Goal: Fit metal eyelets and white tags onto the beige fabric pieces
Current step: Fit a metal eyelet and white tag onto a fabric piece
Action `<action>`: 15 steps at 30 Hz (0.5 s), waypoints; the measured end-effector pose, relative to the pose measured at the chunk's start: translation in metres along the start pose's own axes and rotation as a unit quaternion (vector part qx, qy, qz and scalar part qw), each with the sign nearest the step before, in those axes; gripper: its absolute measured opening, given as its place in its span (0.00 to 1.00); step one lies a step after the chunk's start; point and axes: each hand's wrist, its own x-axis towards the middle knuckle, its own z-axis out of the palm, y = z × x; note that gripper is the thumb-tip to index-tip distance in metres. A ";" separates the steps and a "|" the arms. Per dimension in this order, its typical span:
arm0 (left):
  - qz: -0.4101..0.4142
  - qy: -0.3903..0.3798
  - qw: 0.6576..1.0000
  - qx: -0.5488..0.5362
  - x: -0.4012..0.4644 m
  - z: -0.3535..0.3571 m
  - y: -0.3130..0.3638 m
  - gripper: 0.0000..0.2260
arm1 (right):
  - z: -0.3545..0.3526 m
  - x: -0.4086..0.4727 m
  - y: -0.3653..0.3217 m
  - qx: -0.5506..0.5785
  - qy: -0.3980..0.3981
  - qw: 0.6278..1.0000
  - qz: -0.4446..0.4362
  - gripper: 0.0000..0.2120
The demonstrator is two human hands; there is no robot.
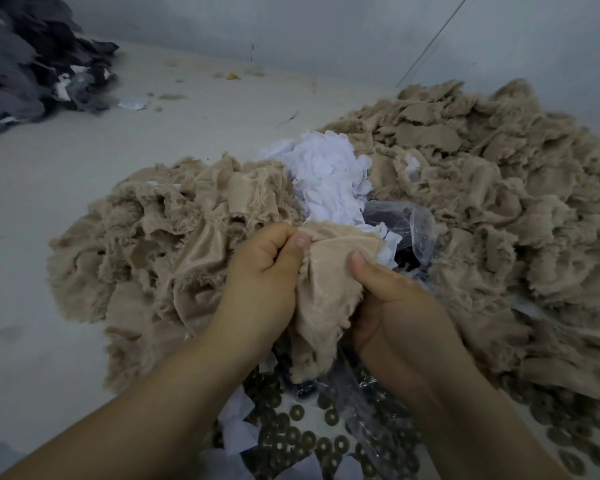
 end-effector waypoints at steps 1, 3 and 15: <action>-0.005 -0.003 1.000 -0.013 0.000 0.000 0.000 0.14 | 0.000 0.000 0.000 -0.002 0.002 1.000 0.002 0.21; -0.006 -0.005 1.000 -0.026 0.001 -0.001 0.000 0.15 | 0.000 0.000 0.000 -0.003 0.001 1.000 0.004 0.21; 0.061 0.009 0.997 0.037 -0.001 -0.007 -0.008 0.12 | 0.003 -0.002 0.004 0.020 0.040 0.999 -0.022 0.17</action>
